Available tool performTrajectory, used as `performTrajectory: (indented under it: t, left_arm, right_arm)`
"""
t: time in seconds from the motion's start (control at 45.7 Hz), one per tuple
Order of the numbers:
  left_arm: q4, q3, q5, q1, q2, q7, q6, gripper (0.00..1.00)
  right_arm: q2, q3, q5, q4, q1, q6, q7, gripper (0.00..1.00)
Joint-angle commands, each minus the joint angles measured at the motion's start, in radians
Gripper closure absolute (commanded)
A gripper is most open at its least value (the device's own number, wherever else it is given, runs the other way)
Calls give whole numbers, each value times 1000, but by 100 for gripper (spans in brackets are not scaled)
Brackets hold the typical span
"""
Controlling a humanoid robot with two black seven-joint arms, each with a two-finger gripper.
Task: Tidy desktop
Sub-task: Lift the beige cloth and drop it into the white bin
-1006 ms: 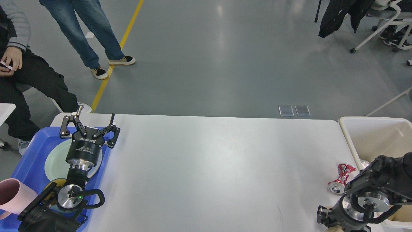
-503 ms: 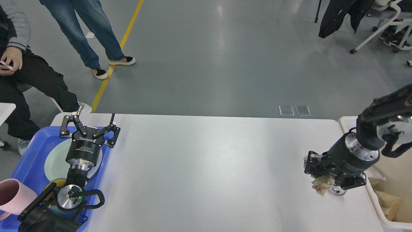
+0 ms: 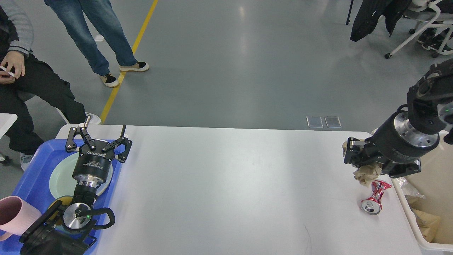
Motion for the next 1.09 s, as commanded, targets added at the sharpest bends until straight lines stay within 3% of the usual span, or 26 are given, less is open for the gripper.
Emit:
performTrajectory:
  t: [0.0, 0.153, 0.394, 0.678, 0.853, 1.072]
  left_arm:
    - [0, 0, 0, 0, 0, 0, 0, 4]
    - [0, 0, 0, 0, 0, 0, 0, 4]
    - [0, 0, 0, 0, 0, 0, 0, 4]
    - [0, 2, 0, 0, 0, 0, 0, 4]
    - [0, 2, 0, 0, 0, 0, 0, 4]
    - [0, 2, 0, 0, 0, 0, 0, 4]
  right_arm:
    - [-19, -70, 5, -62, -23, -17, 5, 100]
    - [-125, -118, 3, -245, -190, -20, 7, 100]
    - [-278, 18, -6, -759, -690, -33, 10, 100]
    - [-242, 282, -1, -1330, -1259, -48, 4, 100]
    - [-100, 439, 0, -1623, -1565, -219, 5, 100]
    - [-10, 439, -14, -1668, -1704, -488, 2, 100]
